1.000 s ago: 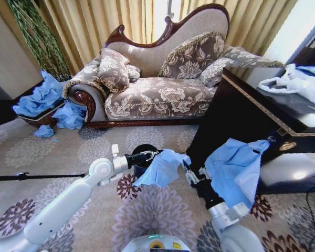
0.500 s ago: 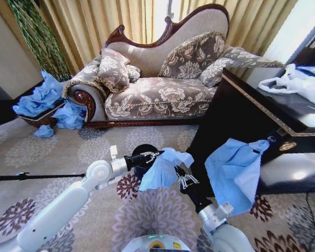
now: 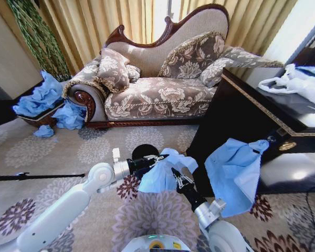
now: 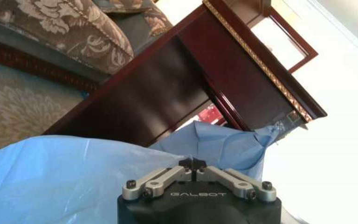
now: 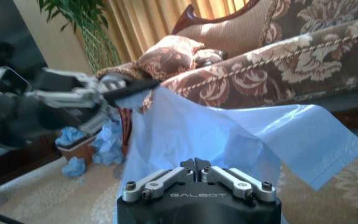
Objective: Place a garbage bag over the trash bin.
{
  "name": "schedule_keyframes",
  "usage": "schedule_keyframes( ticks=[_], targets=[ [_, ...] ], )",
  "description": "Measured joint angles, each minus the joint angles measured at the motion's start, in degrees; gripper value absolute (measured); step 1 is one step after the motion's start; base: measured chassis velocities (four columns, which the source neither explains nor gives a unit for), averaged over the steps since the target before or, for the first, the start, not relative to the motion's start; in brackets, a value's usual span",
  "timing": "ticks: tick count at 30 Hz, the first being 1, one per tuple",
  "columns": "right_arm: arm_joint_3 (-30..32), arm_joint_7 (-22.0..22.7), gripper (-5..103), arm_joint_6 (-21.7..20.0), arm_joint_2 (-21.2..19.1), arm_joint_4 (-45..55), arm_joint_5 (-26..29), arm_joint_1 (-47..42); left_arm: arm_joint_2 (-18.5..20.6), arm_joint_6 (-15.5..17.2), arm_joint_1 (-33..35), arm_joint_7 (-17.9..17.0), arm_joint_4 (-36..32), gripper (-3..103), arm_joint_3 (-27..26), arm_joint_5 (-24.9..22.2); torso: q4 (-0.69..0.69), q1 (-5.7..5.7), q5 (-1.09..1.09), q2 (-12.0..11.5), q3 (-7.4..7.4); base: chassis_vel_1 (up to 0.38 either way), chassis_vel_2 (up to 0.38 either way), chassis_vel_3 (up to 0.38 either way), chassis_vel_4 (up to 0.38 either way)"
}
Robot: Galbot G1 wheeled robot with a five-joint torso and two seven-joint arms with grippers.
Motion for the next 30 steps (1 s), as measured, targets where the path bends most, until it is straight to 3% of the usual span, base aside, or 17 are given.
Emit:
schedule_keyframes(
  ticks=[17, 30],
  targets=[
    [-10.8, 2.9, 0, -3.0, -3.5, -9.8, 7.9, 19.1, 0.7, 0.2, -0.4, 0.8, -0.8, 0, 0.4, -0.4, 0.01, 0.00, 0.00, 0.0, 0.01, 0.000, 0.000, 0.000, 0.000],
    [-15.1, 5.1, 0, -4.9, -4.7, -10.4, 10.6, 24.4, 0.1, 0.2, -2.7, 0.3, -3.7, 0, 1.6, -1.5, 0.00, 0.00, 0.00, 0.0, 0.00, 0.000, 0.000, 0.000, 0.000]
  ],
)
